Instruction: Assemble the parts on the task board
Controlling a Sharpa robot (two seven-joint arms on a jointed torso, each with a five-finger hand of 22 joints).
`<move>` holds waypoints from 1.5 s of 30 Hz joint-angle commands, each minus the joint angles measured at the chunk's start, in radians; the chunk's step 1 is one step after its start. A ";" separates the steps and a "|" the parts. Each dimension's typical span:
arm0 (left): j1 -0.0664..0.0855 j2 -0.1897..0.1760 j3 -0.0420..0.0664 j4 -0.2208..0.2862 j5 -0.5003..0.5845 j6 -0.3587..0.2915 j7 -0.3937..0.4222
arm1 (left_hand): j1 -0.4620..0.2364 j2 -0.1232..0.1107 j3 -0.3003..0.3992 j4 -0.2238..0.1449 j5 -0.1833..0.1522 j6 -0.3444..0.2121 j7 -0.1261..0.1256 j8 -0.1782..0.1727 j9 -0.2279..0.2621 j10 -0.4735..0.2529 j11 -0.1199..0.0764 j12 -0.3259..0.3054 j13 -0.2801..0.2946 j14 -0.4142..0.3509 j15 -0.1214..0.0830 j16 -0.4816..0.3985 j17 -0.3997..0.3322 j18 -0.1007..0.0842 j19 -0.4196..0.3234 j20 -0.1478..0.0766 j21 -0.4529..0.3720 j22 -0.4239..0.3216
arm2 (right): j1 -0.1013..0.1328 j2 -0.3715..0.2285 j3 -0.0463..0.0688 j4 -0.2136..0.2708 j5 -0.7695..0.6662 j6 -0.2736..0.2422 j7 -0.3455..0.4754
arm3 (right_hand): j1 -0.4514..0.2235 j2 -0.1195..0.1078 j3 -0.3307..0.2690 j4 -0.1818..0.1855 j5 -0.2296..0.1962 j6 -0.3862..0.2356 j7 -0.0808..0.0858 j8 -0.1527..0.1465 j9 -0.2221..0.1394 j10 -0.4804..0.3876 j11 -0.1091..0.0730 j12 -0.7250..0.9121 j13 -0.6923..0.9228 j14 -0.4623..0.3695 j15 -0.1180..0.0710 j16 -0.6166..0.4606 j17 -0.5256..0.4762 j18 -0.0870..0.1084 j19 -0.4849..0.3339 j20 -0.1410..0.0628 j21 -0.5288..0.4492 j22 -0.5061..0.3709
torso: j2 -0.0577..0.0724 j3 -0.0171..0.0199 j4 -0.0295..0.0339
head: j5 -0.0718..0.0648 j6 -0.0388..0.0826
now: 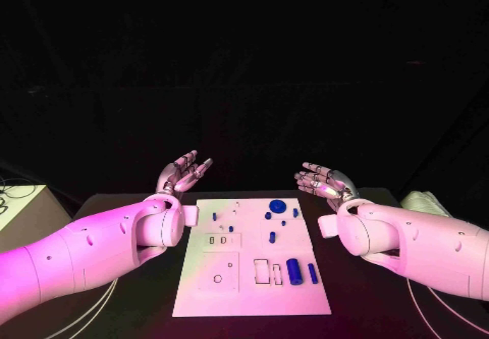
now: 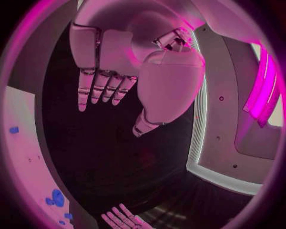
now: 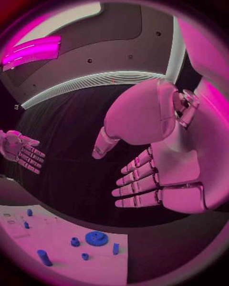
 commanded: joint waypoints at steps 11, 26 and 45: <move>0.027 -0.120 -0.001 0.116 -0.024 0.192 0.034 | 0.083 0.009 0.037 0.009 0.005 0.474 0.100 0.130 0.074 0.680 0.017 0.111 0.041 0.666 -0.074 0.191 0.135 0.086 0.522 -0.032 0.171 0.056 | 0.074 0.001 -0.012 -0.078 -0.673 0.097 -0.073 | 0.189 -0.033 0.040 -0.139 -0.030 0.491 0.048 0.130 0.076 0.562 -0.087 0.047 0.018 0.498 -0.124 0.125 0.070 0.046 0.618 -0.116 0.231 0.091 | 0.067 -0.0098 0.0001 | -0.008 -0.031; 0.063 -0.258 0.003 0.330 -0.062 0.227 -0.006 | 0.080 -0.050 0.126 -0.014 0.002 0.528 0.068 0.164 0.080 0.835 -0.031 0.055 0.039 0.858 -0.152 0.425 0.382 0.079 0.702 -0.124 0.368 0.149 | 0.151 0.008 -0.007 -0.070 -1.212 0.120 -0.259 | 0.124 -0.084 0.053 -0.127 -0.029 0.608 -0.006 0.116 0.088 0.746 -0.160 0.015 0.031 0.847 -0.230 0.409 0.370 0.046 0.788 -0.206 0.682 0.393 | 0.146 -0.0201 0.0260 | -0.036 -0.008; 0.078 -0.341 0.008 0.464 -0.084 0.261 -0.035 | 0.050 -0.068 0.164 -0.020 0.002 0.525 0.065 0.169 0.083 0.846 -0.036 0.040 0.040 0.790 -0.161 0.675 0.572 0.080 0.678 -0.135 0.630 0.315 | 0.177 0.059 -0.007 -0.056 -1.578 0.246 -0.471 | 0.079 -0.179 0.105 -0.031 -0.049 0.555 -0.013 0.080 0.145 0.656 -0.158 0.015 0.025 0.848 -0.219 1.044 0.939 -0.061 0.947 -0.193 1.300 1.174 | 0.205 -0.0336 0.0565 | -0.066 -0.004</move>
